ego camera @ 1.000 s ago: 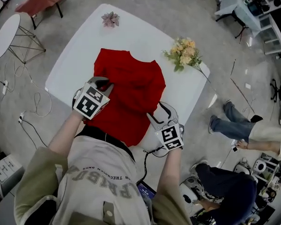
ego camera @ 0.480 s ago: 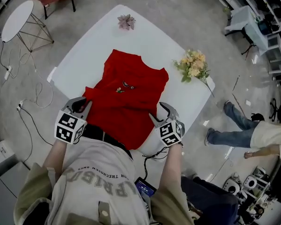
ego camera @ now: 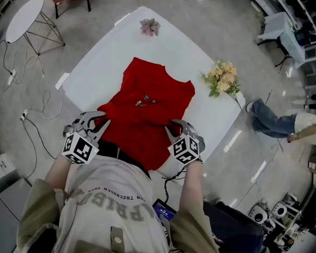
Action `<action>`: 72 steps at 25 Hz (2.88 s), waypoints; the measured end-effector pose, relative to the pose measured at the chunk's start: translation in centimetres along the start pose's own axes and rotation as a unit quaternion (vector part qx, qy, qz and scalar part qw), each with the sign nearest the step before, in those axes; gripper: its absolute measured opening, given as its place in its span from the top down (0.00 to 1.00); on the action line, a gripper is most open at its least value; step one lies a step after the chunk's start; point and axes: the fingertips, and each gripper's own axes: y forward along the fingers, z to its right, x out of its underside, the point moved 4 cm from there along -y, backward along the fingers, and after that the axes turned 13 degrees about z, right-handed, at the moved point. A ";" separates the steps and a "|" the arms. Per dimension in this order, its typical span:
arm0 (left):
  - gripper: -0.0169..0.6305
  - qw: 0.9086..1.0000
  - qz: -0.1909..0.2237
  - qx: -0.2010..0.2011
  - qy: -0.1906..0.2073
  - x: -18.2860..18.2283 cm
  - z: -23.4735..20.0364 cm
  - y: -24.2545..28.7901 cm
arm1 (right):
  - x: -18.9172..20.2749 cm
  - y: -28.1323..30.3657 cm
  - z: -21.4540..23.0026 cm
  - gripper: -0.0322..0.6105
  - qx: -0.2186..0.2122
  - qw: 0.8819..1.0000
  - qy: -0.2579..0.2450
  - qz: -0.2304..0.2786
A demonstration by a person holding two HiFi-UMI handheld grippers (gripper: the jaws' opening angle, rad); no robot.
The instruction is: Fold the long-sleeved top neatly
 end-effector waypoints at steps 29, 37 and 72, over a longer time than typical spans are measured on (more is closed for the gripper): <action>0.84 0.973 -0.149 0.131 0.119 5.5 -1.8 3.5 | -2.4 2.6 -1.6 0.70 0.003 0.997 0.043 -0.058; 0.91 0.973 -0.058 0.158 0.157 5.9 1.1 -0.7 | -3.2 0.3 -3.9 0.90 0.076 0.996 0.010 -0.046; 0.47 0.978 -0.135 0.050 -0.149 6.6 11.5 -3.5 | -1.2 -0.8 -18.0 0.60 0.001 0.994 0.106 -0.001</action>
